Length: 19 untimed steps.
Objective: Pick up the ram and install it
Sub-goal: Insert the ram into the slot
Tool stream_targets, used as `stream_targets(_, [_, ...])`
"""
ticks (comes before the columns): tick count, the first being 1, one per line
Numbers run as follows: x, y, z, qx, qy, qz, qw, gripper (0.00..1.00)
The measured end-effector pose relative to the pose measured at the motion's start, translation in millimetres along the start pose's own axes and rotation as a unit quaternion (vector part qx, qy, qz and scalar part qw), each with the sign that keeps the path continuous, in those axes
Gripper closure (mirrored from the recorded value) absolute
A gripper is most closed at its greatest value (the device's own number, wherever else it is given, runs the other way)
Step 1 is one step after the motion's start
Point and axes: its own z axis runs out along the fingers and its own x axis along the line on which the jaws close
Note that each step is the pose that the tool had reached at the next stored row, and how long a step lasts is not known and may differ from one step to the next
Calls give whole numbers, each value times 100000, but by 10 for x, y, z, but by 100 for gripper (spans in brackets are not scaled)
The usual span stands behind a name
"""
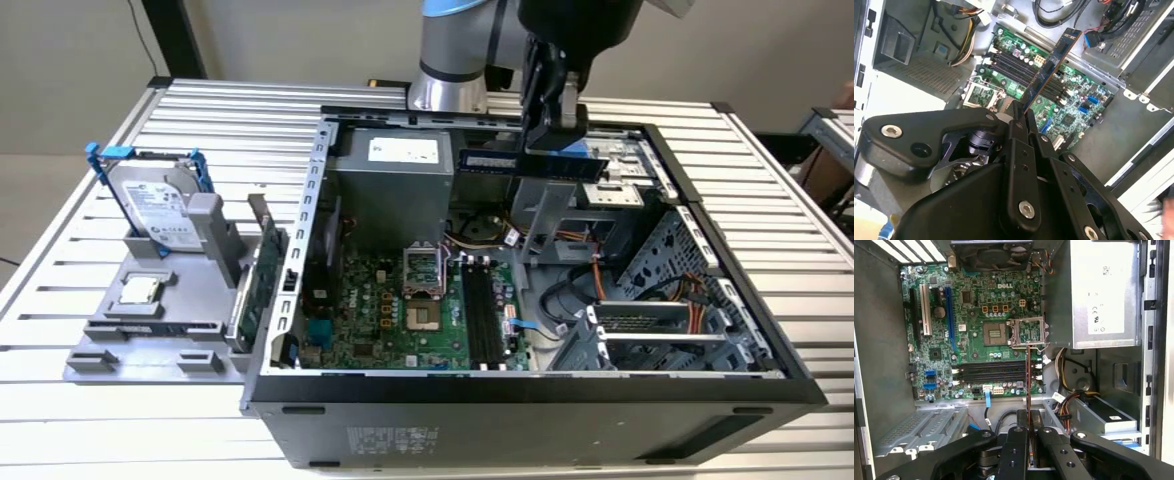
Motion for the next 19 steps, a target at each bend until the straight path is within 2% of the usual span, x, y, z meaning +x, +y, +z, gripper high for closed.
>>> stream_targets(4, [0,0,0,144,41,2812,99960,100])
stream_targets(7, [0,0,0,266,76,5189,99865,100])
stream_targets(9, [0,0,0,348,92,6737,99772,100])
stream_targets(12, [0,0,0,452,123,8768,99614,100])
stream_targets(14, [0,0,0,526,141,10184,99479,100])
stream_targets(19, [0,0,0,712,195,13770,99045,100])
